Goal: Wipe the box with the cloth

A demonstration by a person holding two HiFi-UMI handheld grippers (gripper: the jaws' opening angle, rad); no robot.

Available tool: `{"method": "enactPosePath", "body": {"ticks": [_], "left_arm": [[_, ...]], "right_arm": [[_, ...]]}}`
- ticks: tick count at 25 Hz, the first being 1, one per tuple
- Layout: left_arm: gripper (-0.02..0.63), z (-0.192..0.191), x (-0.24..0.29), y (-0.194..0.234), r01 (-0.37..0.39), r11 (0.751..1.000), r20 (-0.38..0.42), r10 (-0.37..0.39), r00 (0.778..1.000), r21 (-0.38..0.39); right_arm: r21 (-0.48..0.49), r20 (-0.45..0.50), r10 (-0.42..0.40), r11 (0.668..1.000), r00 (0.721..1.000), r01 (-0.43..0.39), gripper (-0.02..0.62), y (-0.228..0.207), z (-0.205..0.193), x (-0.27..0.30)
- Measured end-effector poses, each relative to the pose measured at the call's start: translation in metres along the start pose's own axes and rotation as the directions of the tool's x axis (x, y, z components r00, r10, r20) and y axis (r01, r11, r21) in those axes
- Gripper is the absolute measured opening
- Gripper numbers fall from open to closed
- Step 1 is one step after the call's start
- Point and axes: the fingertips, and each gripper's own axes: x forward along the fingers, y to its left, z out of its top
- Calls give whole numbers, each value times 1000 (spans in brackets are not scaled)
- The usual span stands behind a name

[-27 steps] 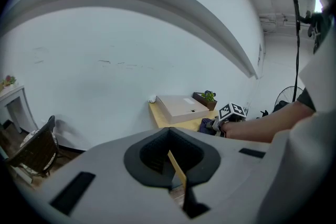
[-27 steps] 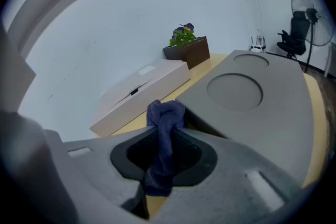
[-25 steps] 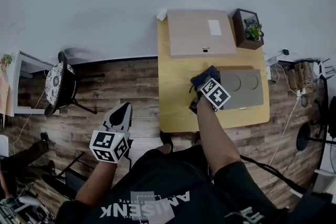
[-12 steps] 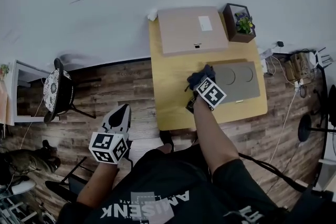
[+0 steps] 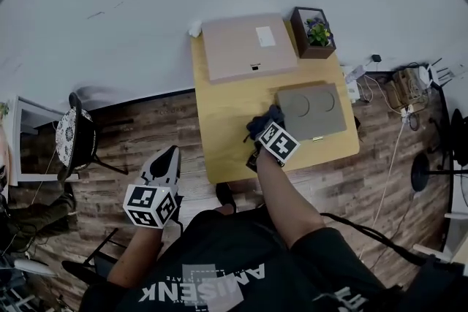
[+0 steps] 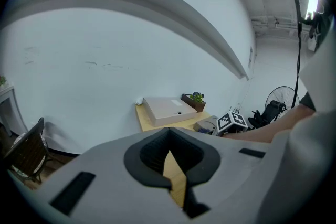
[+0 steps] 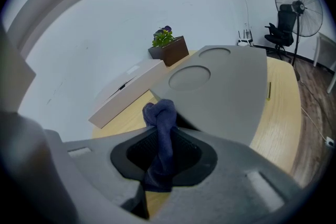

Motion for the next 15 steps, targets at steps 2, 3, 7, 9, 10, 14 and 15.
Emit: {"method": "enactPosePath", "body": {"ticks": [2,3,7,9,10,14,15], "left_arm": [[2,0,2,-8,10,1000,0,-10,1000,7],[2,0,4,-11,14,1000,-1,-14,1000,11],[2,2,11,-26,38,999,-4,-38,999,25],[2,-1,13,-35,50,998,-12,-49,999,31],[2,-2,15,-39,52,998,-17,-51,999,36],[2,-4,21,-58,66,995,-20,-65,998,73],[2,-5,22,-63,72,994,-23,-71,997,78]], "right_arm": [[-11,-13,4,1000,1000,-4,69,-5,-5,-6],[-13,-19,6,1000,1000,-6,69,-7,-8,-9],[-15,-46,-1,1000,999,0,69,-18,-19,-20],[-24,-59,-2,1000,998,1,69,-23,-23,-27],[-29,-67,2,1000,998,-4,69,-25,-25,-29],[-41,-91,24,999,996,-28,69,-34,-31,-36],[-47,-95,27,998,995,-32,69,-36,-32,-38]]}}
